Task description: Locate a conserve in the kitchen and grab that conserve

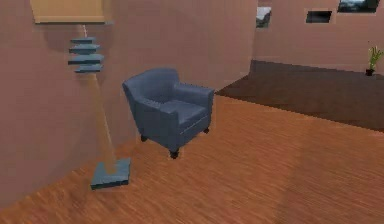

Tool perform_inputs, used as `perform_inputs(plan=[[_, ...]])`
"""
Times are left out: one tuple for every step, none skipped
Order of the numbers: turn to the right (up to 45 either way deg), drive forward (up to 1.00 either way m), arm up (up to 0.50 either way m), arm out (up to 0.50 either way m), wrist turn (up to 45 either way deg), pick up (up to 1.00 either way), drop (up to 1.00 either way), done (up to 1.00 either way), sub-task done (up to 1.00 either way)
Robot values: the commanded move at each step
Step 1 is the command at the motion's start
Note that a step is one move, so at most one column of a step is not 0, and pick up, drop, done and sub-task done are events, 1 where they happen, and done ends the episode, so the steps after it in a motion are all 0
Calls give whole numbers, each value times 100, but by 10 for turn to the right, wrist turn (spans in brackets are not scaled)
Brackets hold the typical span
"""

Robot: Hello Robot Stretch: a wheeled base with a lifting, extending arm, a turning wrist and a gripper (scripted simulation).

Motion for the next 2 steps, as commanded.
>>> perform_inputs(plan=[[180, 0, 0, 0, 0, 0, 0, 0, 0], [0, 100, 0, 0, 0, 0, 0, 0, 0]])
